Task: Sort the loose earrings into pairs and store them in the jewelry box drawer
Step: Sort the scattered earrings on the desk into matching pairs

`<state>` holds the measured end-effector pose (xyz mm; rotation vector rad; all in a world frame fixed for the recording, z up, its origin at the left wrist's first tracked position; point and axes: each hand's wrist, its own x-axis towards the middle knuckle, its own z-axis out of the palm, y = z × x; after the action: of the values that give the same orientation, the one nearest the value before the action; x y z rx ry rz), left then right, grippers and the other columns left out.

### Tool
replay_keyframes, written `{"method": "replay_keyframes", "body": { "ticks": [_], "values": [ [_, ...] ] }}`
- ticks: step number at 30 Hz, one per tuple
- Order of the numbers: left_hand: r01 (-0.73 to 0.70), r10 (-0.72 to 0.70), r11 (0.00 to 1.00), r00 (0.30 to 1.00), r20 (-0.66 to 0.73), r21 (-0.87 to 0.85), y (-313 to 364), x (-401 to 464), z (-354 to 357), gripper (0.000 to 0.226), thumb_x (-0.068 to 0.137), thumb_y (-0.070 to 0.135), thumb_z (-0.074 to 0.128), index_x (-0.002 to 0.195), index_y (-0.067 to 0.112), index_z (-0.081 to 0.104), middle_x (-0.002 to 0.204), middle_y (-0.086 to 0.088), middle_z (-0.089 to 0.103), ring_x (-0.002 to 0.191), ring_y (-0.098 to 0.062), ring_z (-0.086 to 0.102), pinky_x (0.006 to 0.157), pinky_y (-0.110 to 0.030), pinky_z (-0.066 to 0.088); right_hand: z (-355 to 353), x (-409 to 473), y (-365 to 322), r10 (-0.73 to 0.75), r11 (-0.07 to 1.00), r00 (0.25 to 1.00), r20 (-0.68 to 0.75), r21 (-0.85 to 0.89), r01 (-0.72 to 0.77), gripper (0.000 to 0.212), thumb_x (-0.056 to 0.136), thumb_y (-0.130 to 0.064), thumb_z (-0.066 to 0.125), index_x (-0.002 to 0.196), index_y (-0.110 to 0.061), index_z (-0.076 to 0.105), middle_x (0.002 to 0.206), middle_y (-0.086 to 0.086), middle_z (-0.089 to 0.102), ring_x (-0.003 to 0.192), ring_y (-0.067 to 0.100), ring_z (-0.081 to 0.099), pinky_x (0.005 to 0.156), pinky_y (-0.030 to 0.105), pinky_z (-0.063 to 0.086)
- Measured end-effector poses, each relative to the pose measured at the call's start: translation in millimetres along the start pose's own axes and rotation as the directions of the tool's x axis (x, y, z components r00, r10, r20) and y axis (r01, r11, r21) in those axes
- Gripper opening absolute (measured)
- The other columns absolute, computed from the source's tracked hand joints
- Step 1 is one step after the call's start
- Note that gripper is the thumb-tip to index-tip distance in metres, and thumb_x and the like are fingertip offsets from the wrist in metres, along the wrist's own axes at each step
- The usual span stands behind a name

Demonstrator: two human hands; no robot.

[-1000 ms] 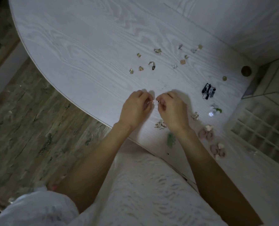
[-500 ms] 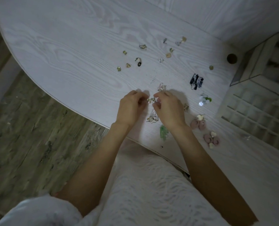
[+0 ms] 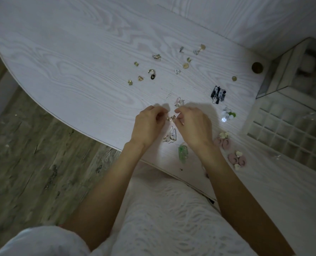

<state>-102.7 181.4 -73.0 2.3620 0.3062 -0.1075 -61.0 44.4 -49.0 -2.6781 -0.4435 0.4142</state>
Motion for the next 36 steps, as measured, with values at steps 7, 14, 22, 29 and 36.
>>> {"method": "replay_keyframes", "body": {
  "ticks": [7, 14, 22, 29, 36],
  "values": [
    [-0.085, 0.095, 0.993, 0.986, -0.138, 0.078, -22, 27, -39, 0.017, 0.090, 0.020, 0.057, 0.104, 0.019, 0.066, 0.091, 0.001, 0.068, 0.084, -0.018, 0.058, 0.071, -0.026, 0.042, -43, 52, 21, -0.060, 0.990, 0.990, -0.129, 0.118, 0.076, 0.020, 0.088, -0.013, 0.060, 0.108, -0.016, 0.065, 0.096, 0.002, 0.067, 0.079, 0.011, 0.054, 0.074, 0.031, 0.052],
    [-0.076, 0.122, 0.972, 0.972, -0.199, 0.224, -37, 91, -53, 0.027, 0.084, 0.027, 0.054, 0.105, 0.015, 0.065, 0.099, -0.006, 0.068, 0.092, -0.031, 0.057, 0.082, -0.039, 0.042, -20, 119, 16, -0.105, 0.994, 0.994, -0.012, 0.014, 0.106, 0.030, 0.091, -0.019, 0.056, 0.121, -0.012, 0.059, 0.113, 0.011, 0.062, 0.097, 0.025, 0.059, 0.080, 0.029, 0.048],
    [-0.182, 0.224, 0.921, 0.971, -0.087, 0.344, -17, 120, -36, 0.034, 0.081, 0.033, 0.050, 0.105, 0.014, 0.066, 0.104, -0.009, 0.067, 0.098, -0.036, 0.055, 0.079, -0.040, 0.041, -14, 108, 21, -0.129, 0.991, 0.988, -0.083, 0.031, 0.132, 0.019, 0.090, -0.014, 0.058, 0.108, -0.010, 0.065, 0.110, 0.007, 0.062, 0.091, 0.023, 0.062, 0.074, 0.031, 0.051],
    [-0.306, 0.310, 0.910, 0.950, 0.031, 0.279, 15, 128, -7, 0.022, 0.084, 0.018, 0.058, 0.105, 0.013, 0.066, 0.102, -0.012, 0.064, 0.097, -0.033, 0.053, 0.081, -0.039, 0.045, -44, 145, 49, -0.050, 0.999, 0.974, -0.219, 0.002, 0.051, 0.032, 0.093, -0.012, 0.050, 0.123, -0.016, 0.058, 0.116, 0.010, 0.057, 0.103, 0.024, 0.056, 0.084, 0.037, 0.050],
    [-0.165, 0.157, 0.953, 0.986, 0.048, 0.253, 16, 132, -5, 0.017, 0.091, 0.018, 0.052, 0.103, 0.011, 0.061, 0.103, -0.010, 0.062, 0.099, -0.027, 0.054, 0.066, -0.031, 0.037, -32, 143, 52, -0.094, 0.995, 0.984, -0.150, -0.050, 0.088, 0.028, 0.092, -0.012, 0.053, 0.118, -0.015, 0.062, 0.109, 0.009, 0.054, 0.104, 0.024, 0.050, 0.080, 0.037, 0.049]
  ]
}}
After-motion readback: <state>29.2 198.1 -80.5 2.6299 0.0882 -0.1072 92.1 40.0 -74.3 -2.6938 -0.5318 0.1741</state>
